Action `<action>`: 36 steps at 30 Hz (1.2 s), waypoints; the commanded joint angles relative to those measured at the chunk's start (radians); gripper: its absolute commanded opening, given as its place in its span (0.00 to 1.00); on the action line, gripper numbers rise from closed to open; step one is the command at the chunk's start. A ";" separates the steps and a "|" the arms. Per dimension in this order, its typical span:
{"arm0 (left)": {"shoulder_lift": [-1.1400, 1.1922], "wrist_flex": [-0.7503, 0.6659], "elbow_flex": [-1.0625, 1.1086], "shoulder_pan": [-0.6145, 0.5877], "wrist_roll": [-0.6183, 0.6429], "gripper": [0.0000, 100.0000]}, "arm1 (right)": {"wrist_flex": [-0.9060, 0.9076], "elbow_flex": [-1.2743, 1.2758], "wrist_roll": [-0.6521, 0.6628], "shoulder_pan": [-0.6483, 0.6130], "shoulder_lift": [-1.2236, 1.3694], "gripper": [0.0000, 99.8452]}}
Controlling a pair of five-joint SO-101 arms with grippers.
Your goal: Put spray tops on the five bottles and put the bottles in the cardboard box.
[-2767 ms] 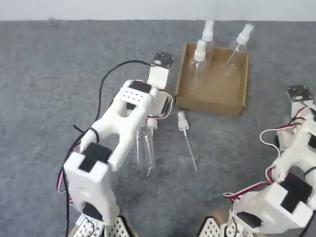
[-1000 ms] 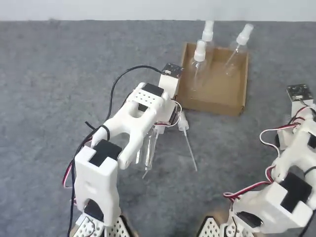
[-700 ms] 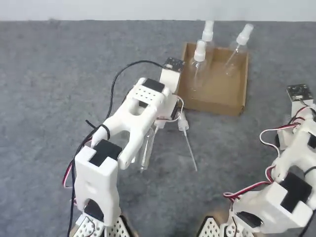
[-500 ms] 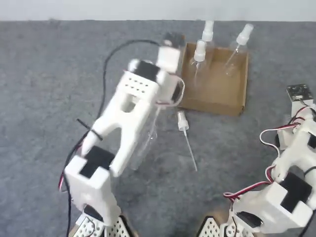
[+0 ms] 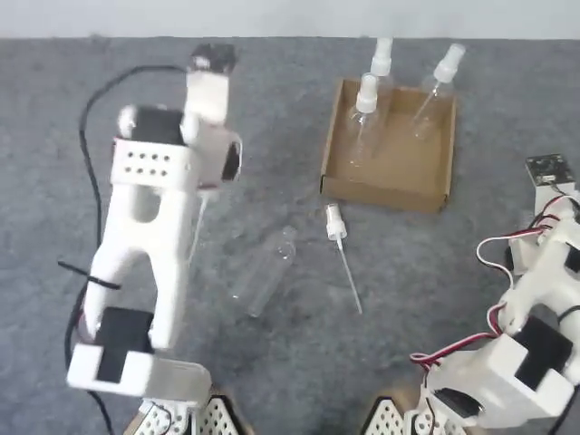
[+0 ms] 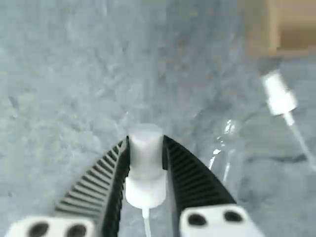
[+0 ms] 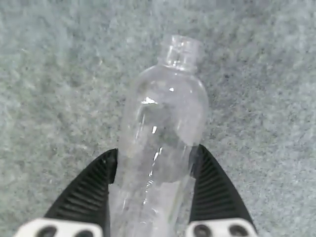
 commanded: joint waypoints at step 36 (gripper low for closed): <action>-0.123 -0.761 0.800 -0.023 0.087 0.04 | 0.065 0.054 -0.008 -0.130 -0.019 0.10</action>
